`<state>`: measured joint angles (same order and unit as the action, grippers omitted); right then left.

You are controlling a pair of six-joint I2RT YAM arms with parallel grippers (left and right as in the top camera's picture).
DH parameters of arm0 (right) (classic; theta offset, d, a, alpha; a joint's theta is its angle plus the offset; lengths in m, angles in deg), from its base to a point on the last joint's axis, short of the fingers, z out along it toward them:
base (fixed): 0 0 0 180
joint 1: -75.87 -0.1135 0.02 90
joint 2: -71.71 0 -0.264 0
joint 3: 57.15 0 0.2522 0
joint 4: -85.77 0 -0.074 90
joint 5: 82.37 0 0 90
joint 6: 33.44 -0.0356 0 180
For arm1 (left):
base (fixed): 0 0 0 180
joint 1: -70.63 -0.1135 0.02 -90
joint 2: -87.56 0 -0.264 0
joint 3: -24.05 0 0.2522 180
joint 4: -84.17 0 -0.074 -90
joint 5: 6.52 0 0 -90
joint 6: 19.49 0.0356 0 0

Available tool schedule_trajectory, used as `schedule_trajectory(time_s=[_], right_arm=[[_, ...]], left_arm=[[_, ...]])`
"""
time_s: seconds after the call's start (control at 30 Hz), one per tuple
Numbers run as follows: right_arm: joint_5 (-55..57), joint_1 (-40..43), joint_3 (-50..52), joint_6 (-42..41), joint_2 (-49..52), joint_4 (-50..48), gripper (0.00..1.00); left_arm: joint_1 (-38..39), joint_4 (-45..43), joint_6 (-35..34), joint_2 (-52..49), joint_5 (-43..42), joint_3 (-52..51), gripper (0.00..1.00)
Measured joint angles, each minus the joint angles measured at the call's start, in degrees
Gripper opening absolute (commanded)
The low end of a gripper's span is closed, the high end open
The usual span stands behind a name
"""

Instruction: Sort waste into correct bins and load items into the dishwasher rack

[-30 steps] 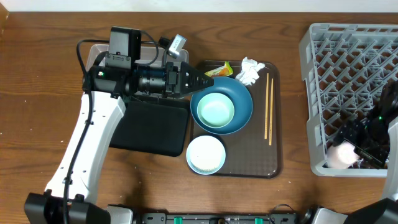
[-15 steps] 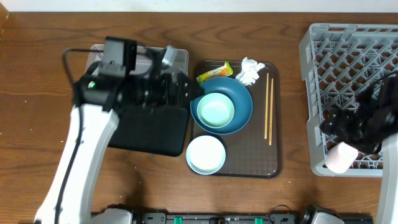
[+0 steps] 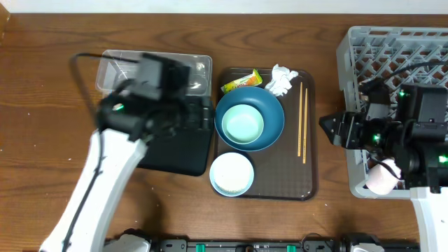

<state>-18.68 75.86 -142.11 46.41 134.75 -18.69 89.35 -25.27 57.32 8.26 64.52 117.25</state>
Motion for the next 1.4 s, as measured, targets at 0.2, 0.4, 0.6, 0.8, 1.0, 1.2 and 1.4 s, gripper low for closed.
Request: schedule_trajectory(time_s=[0.2,0.4,0.6,0.8,1.0,1.2,1.4], right_arm=[[2.95,-9.64,-0.04,-3.56,4.11,-4.39,0.58],[12.55,-21.79,-0.11,-7.74,17.57,-13.53,0.52],[17.62,-27.58,-0.11,-10.29,32.06,-18.47,0.46],[22.99,-29.62,-0.11,-14.05,42.56,-20.96,0.37],[22.64,-29.83,-0.13,-16.20,47.04,-22.77,0.01],[22.12,-29.68,-0.35,-16.63,46.10,-22.51,0.01],[28.24,-27.80,-0.33,-16.63,34.84,-18.64,0.01]], left_arm=[[1.84,2.64,0.24,-3.13,5.66,-0.48,0.80],[-3.30,3.50,-1.03,1.84,7.69,2.89,0.90],[-6.38,3.37,-1.86,9.70,8.66,4.70,0.91],[-6.54,3.56,-1.99,10.05,8.66,4.76,0.91],[-6.54,3.61,-1.99,9.53,8.66,4.76,0.91],[-6.54,3.65,-2.01,9.53,8.66,4.76,0.92],[-6.54,3.65,-2.01,9.53,8.66,4.76,0.92]])
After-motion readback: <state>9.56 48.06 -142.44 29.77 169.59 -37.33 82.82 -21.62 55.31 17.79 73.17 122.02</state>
